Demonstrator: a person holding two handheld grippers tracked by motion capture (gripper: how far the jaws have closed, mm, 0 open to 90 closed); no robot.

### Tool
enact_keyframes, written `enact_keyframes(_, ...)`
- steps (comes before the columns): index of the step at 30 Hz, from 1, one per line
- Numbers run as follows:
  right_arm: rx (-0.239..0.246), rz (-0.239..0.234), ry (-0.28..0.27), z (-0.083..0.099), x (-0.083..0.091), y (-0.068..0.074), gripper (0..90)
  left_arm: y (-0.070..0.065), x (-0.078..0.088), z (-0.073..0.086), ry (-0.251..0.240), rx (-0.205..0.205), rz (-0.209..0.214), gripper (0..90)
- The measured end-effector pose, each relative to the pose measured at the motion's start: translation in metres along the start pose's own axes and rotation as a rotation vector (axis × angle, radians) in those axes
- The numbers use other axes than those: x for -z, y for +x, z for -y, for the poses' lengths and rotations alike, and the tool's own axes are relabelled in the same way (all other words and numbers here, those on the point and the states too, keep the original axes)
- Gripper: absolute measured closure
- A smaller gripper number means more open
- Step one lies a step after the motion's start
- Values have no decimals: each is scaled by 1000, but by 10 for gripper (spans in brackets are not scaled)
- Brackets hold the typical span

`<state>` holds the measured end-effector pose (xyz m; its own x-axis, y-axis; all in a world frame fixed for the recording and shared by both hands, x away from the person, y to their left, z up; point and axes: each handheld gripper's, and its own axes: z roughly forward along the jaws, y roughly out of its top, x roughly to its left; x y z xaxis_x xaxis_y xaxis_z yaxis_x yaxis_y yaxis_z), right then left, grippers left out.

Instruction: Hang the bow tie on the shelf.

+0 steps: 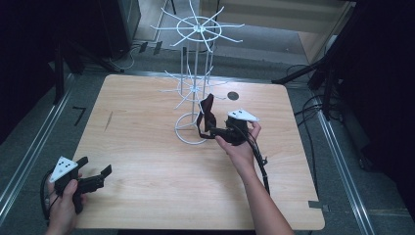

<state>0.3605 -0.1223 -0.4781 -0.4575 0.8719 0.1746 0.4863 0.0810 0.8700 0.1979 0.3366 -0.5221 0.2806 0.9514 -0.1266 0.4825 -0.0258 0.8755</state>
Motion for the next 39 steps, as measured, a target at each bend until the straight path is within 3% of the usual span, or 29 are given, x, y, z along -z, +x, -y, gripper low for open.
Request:
enact_keyframes(6, 29, 14, -26, 3, 20, 5, 135, -4, 3, 2, -34, -25, -13, 48)
enact_keyframes(16, 30, 22, -53, 14, 48, 3, 135, -9, 3, 3, -28, -52, -19, 49)
enact_keyframes(20, 30, 32, -70, 19, 59, -3, 136, -10, 2, 2, -20, -61, -27, 49)
enact_keyframes(29, 36, 41, -76, 34, 77, -24, 136, -10, 5, 4, -54, -65, -28, 49)
enact_keyframes(39, 8, 68, -74, 55, 98, -48, 137, -10, 6, 4, -59, -66, -30, 49)
